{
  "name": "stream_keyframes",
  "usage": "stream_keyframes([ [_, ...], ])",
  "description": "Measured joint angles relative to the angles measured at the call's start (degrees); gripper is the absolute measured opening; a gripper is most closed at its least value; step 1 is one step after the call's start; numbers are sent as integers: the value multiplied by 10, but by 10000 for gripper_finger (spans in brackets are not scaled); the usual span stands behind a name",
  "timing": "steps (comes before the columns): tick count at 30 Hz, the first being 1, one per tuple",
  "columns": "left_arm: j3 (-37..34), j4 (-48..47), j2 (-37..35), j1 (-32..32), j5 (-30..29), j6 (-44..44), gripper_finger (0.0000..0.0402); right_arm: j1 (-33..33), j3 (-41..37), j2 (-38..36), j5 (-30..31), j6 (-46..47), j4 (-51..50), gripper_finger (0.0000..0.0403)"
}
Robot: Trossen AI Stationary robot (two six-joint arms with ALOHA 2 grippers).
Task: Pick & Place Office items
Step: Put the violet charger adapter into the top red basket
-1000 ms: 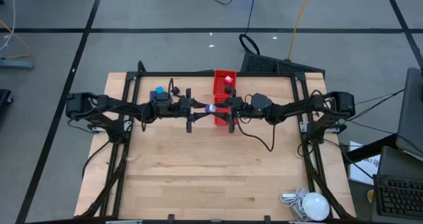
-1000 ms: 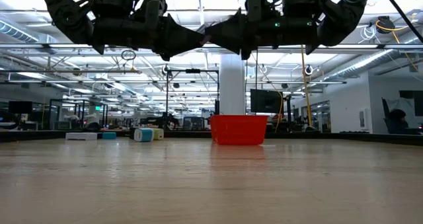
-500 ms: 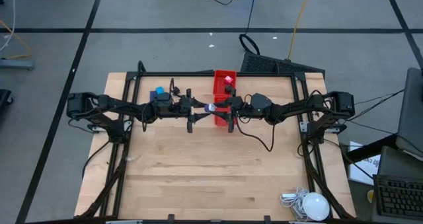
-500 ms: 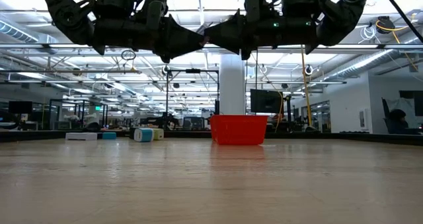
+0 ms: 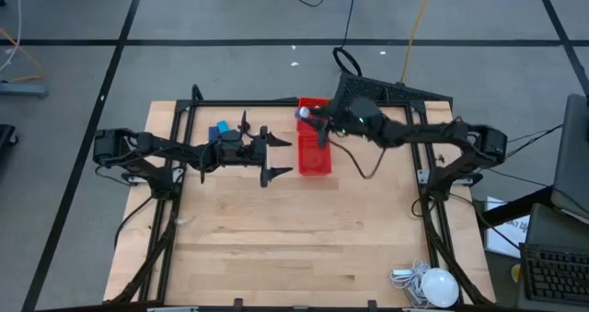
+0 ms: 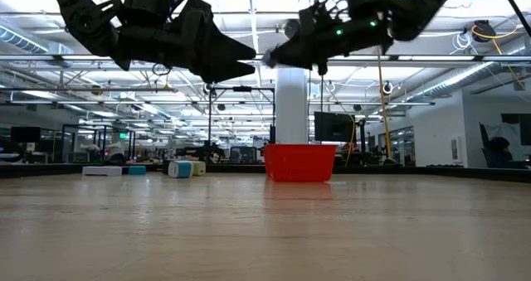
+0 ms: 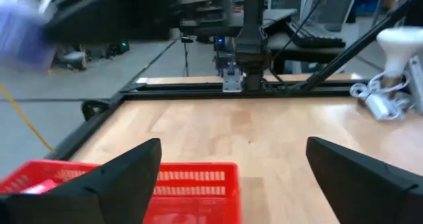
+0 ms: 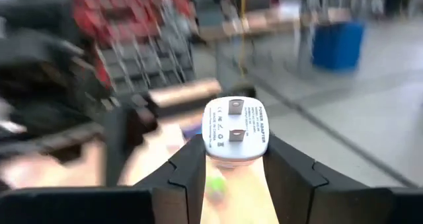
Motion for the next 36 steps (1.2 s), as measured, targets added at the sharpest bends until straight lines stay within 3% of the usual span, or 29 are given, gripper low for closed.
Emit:
stream_keyframes([
  [3, 0, 0, 0, 0, -2, 26, 395, -22, 79, 18, -1, -32, -151, 117],
  [6, 0, 0, 0, 0, -3, 42, 398, -45, 112, 49, -1, -53, -216, 117],
  [17, 0, 3, 0, 0, -3, 51, 383, -93, 118, 159, -3, -44, -253, 117],
  [22, 0, 3, 0, 0, -3, 52, 383, -94, 118, 192, -45, -19, -231, 117],
  [36, 0, 3, 0, 0, -3, 52, 370, -92, 117, 202, -28, -34, -249, 118],
])
